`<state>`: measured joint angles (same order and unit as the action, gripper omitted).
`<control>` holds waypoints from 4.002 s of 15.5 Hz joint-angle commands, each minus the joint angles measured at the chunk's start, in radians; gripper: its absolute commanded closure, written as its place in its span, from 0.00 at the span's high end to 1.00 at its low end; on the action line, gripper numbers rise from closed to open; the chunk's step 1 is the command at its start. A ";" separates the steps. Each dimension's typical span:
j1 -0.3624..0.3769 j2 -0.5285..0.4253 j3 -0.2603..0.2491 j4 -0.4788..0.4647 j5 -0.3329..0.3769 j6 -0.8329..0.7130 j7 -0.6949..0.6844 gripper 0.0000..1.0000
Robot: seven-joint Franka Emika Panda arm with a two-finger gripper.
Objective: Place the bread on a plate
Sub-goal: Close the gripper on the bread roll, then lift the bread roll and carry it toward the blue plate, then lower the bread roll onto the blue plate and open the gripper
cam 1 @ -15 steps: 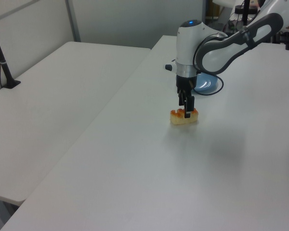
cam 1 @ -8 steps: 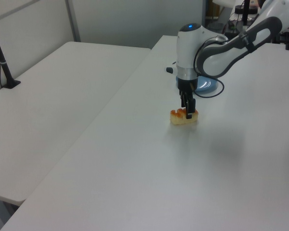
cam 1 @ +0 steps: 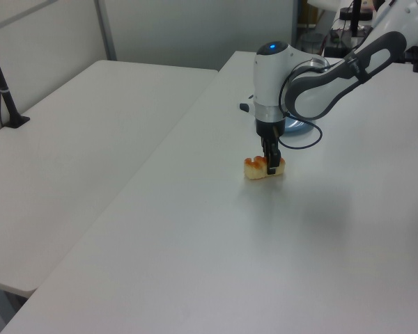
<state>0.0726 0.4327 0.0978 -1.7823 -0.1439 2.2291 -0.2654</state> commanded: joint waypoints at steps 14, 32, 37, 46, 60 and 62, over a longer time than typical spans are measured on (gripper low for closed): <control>-0.155 -0.267 -0.016 0.111 0.132 -0.317 0.116 0.47; -0.315 -0.152 -0.084 0.334 0.115 -0.442 0.399 0.42; -0.324 -0.069 -0.082 0.319 0.052 -0.321 0.403 0.42; -0.332 0.054 -0.082 0.274 -0.026 -0.157 0.474 0.42; -0.333 0.057 -0.081 0.244 -0.057 -0.158 0.505 0.91; -0.333 0.026 -0.079 0.245 -0.056 -0.170 0.506 0.99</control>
<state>-0.2598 0.5127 0.0145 -1.5081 -0.1804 2.0536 0.2162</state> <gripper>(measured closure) 0.084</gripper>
